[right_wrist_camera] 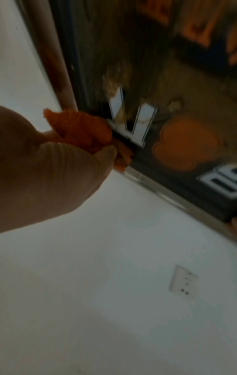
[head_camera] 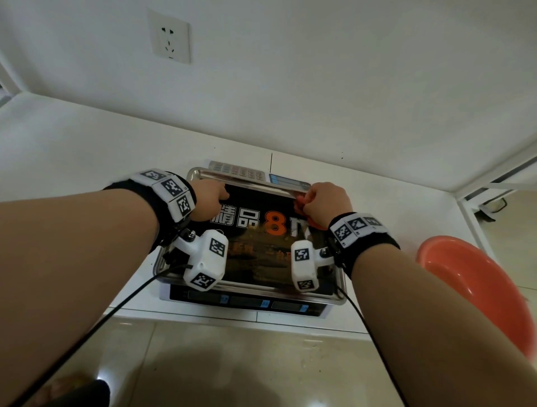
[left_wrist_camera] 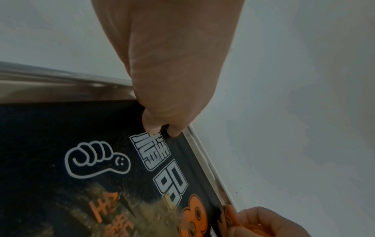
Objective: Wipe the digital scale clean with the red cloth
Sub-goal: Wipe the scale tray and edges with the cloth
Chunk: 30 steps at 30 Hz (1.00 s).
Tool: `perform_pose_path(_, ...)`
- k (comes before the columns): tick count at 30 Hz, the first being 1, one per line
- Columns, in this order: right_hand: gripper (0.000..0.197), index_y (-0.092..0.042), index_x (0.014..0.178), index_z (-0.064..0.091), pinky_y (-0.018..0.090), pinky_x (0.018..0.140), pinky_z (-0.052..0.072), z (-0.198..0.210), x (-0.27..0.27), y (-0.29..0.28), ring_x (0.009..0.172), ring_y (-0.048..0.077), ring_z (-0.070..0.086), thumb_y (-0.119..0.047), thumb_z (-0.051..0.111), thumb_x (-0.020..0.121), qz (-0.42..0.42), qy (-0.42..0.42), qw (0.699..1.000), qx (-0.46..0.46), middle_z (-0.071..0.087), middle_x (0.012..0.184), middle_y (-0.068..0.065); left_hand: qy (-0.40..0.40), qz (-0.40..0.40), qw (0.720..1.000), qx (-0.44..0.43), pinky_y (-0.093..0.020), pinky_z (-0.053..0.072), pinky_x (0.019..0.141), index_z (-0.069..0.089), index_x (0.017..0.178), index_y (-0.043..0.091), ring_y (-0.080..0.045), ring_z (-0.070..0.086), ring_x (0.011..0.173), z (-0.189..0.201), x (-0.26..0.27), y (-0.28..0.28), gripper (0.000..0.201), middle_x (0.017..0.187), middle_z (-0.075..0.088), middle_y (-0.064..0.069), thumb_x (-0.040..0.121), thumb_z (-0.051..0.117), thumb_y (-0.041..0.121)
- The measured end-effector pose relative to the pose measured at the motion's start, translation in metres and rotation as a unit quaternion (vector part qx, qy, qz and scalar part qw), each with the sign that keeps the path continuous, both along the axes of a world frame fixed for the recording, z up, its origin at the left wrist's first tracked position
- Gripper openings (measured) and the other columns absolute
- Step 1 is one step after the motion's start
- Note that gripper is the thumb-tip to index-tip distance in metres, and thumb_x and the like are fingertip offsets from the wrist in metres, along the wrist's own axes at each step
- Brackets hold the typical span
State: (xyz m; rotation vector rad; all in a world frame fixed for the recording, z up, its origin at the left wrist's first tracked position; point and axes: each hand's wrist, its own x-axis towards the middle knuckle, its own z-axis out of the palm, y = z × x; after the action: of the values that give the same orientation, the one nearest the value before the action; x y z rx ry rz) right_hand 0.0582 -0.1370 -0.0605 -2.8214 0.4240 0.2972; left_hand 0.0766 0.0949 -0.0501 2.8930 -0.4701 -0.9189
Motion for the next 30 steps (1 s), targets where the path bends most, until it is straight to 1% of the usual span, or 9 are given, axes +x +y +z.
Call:
perform_pose_path(3,0.002,-0.019,0.087,0.070,0.041,0.078,0.063,0.001,-0.004,0.009,0.085,0.020,0.073,-0.021,0.071,0.087,0.019,0.058,0.997,0.052,0.073,0.092,0.002,0.002,-0.003,1.000,0.010,-0.029,0.019,0.116,0.026,0.150,0.016,-0.022,0.020,0.146,0.002,-0.001,-0.001,0.055,0.160,0.016,-0.002,0.097,0.038,0.005)
perform_pose_path(6,0.013,-0.019,0.093,0.074,0.041,0.081,0.063,0.011,-0.004,0.011,0.091,0.020,0.071,-0.017,0.077,0.081,0.066,0.119,0.989,0.057,0.073,0.094,0.002,0.000,-0.009,1.000,0.018,-0.031,0.019,0.116,0.026,0.150,0.016,-0.023,0.021,0.146,0.003,-0.002,-0.001,0.055,0.159,0.017,-0.002,0.097,0.037,0.005)
perform_pose_path(11,0.004,-0.015,0.089,0.071,0.035,0.070,0.064,0.018,0.006,-0.003,0.080,0.020,0.072,-0.013,0.071,0.085,0.011,0.033,0.996,0.078,0.072,0.088,0.004,0.008,0.001,1.000,0.010,-0.032,0.025,0.115,0.031,0.148,0.013,-0.025,0.027,0.143,0.004,0.000,-0.002,0.055,0.157,0.025,-0.005,0.095,0.035,0.001)
perform_pose_path(15,0.011,-0.016,0.092,0.071,0.042,0.083,0.060,0.003,0.002,-0.007,0.092,0.025,0.069,-0.026,0.066,0.091,0.005,0.003,1.000,-0.001,0.071,0.096,0.006,0.000,0.011,1.000,0.006,-0.031,0.035,0.110,0.036,0.146,0.013,-0.024,0.039,0.137,0.007,0.000,-0.007,0.053,0.152,0.035,-0.006,0.094,0.036,0.002)
perform_pose_path(17,0.015,-0.015,0.094,0.072,0.042,0.083,0.061,0.001,-0.001,-0.003,0.091,0.024,0.070,-0.028,0.068,0.091,0.009,0.039,0.999,0.005,0.073,0.095,0.006,-0.003,0.009,1.000,0.008,-0.030,0.036,0.109,0.035,0.147,0.013,-0.023,0.040,0.136,0.009,0.000,-0.010,0.053,0.151,0.036,-0.007,0.095,0.037,0.004)
perform_pose_path(21,0.015,-0.015,0.096,0.076,0.038,0.085,0.061,0.012,-0.003,0.001,0.093,0.021,0.070,-0.019,0.077,0.081,0.055,0.125,0.990,0.019,0.074,0.094,0.003,-0.008,0.001,1.000,0.009,-0.030,0.040,0.104,0.045,0.141,0.010,-0.024,0.047,0.129,0.016,0.002,-0.016,0.047,0.145,0.045,-0.009,0.094,0.038,0.005)
perform_pose_path(26,0.003,-0.017,0.085,0.071,0.032,0.065,0.059,0.019,-0.002,-0.018,0.076,0.016,0.067,-0.018,0.068,0.086,0.015,0.029,0.999,0.016,0.072,0.087,0.003,-0.061,-0.017,0.995,-0.077,-0.026,0.042,0.096,0.046,0.140,0.025,-0.021,0.049,0.126,0.027,-0.001,-0.029,0.050,0.147,0.043,-0.002,0.094,0.038,0.007)
perform_pose_path(28,0.010,-0.015,0.089,0.071,0.039,0.075,0.061,0.014,0.000,-0.025,0.083,0.023,0.069,-0.023,0.066,0.088,-0.008,-0.002,1.000,-0.002,0.072,0.089,0.006,-0.038,-0.036,0.992,-0.112,-0.024,0.040,0.097,0.043,0.141,0.028,-0.019,0.047,0.128,0.026,0.000,-0.040,0.051,0.149,0.040,0.000,0.095,0.038,0.007)
perform_pose_path(30,0.018,-0.012,0.094,0.072,0.040,0.082,0.059,0.009,-0.001,-0.026,0.090,0.026,0.068,-0.029,0.065,0.090,-0.008,0.007,1.000,-0.017,0.072,0.094,0.007,-0.001,-0.048,0.990,-0.132,-0.024,0.039,0.099,0.042,0.142,0.029,-0.019,0.046,0.129,0.022,0.000,-0.051,0.053,0.150,0.039,0.000,0.095,0.037,0.005)
